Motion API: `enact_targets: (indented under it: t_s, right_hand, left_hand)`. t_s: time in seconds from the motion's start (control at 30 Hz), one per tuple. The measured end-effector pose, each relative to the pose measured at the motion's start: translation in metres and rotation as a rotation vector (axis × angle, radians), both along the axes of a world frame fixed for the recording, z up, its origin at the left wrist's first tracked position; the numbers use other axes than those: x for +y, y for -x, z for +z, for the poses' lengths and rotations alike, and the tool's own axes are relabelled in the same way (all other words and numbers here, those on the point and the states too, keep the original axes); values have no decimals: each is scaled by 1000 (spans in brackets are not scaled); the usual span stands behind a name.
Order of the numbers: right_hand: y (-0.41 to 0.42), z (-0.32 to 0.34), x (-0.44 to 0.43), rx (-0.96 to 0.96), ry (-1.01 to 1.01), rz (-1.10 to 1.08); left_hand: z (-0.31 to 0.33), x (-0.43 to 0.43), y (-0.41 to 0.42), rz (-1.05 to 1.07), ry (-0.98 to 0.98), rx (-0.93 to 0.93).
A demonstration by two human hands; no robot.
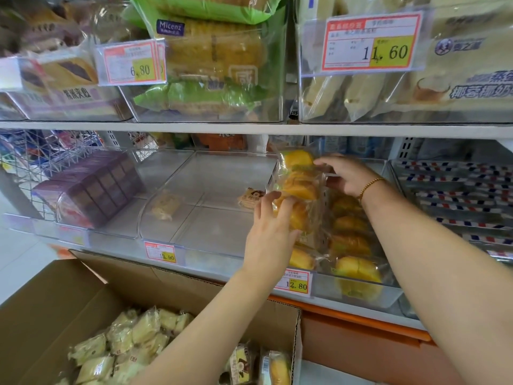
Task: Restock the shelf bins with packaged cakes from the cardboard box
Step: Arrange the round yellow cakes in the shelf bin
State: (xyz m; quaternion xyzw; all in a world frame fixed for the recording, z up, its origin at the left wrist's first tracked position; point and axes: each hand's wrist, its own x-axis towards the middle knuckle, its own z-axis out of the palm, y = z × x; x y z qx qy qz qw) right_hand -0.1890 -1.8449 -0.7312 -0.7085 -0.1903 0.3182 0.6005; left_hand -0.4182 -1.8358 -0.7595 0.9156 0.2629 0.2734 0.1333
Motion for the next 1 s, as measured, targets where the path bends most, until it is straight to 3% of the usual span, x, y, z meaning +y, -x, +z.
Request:
enact_targets:
  t_s: [0.23, 0.4, 0.63, 0.83, 1.0]
  right_hand:
    - [-1, -10, -14, 58, -149, 137]
    - [-8, -11, -16, -25, -82, 158]
    - [-17, 3, -7, 139, -59, 265]
    - [-11, 9, -8, -27, -165, 264]
    - [-16, 9, -11, -103, -1, 245]
  left_hand:
    - [-19, -9, -8, 3, 84, 5]
    - [-15, -7, -12, 44, 88, -10]
    - [-9, -6, -24, 58, 174, -46]
    - [-16, -5, -29, 65, 128, -84]
    - [-14, 4, -44, 128, -1, -70]
